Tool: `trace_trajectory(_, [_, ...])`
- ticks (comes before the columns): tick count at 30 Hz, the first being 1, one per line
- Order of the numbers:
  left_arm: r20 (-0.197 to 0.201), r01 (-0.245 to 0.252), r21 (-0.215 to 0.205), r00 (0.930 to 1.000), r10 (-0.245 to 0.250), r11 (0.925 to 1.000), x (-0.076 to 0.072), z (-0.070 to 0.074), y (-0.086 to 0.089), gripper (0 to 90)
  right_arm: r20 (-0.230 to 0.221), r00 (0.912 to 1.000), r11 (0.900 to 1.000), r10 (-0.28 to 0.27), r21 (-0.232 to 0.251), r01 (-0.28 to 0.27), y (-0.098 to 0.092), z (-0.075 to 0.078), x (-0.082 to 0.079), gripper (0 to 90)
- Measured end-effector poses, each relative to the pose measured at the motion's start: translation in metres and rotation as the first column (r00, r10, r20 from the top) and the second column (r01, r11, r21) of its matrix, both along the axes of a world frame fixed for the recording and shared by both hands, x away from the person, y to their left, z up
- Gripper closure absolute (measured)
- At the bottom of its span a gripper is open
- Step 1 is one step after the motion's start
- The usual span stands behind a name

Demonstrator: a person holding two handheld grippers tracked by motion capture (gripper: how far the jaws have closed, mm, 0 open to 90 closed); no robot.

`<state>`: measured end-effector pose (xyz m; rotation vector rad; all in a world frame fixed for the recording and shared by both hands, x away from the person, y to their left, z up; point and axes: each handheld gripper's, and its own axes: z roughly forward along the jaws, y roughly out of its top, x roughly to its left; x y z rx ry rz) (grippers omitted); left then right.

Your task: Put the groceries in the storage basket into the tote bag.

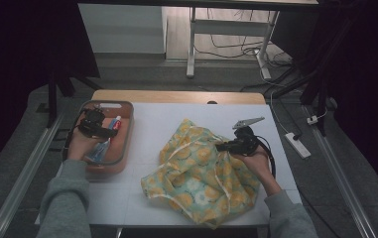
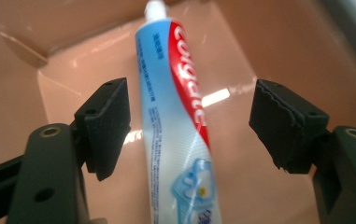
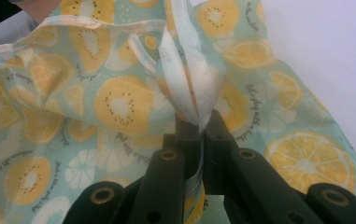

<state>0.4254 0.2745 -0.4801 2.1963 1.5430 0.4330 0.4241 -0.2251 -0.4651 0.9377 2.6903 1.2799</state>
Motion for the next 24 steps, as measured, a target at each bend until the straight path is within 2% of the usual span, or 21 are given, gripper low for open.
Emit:
trace_trajectory(6, [-0.088,0.0,0.017,0.9961,0.001,0.9998,0.009,-0.018,0.002,25.8,-0.004,1.0,1.0,0.001,-0.005,-0.001,0.001,-0.002,0.0,86.5])
trace_trajectory(12, [-0.138,-0.009,0.043,0.9903,0.015,0.9991,0.015,-0.029,0.003,25.9,-0.006,1.0,1.0,-0.003,-0.008,0.003,0.0,-0.003,0.001,86.5])
trace_trajectory(15, [-0.164,-0.005,0.053,0.9863,0.014,0.9986,0.016,-0.033,0.002,28.8,-0.006,1.0,1.0,-0.003,-0.009,0.003,0.0,-0.004,0.001,86.5])
trace_trajectory(21, [-0.161,-0.018,0.051,0.9867,0.026,0.9985,0.016,-0.033,0.003,33.3,-0.007,1.0,1.0,-0.002,-0.011,0.002,0.001,-0.004,0.0,86.5])
trace_trajectory(24, [-0.164,-0.03,0.031,0.9859,0.035,0.9991,0.017,-0.033,0.005,44.7,-0.007,1.0,1.0,-0.003,-0.011,0.003,0.001,-0.004,0.0,86.5])
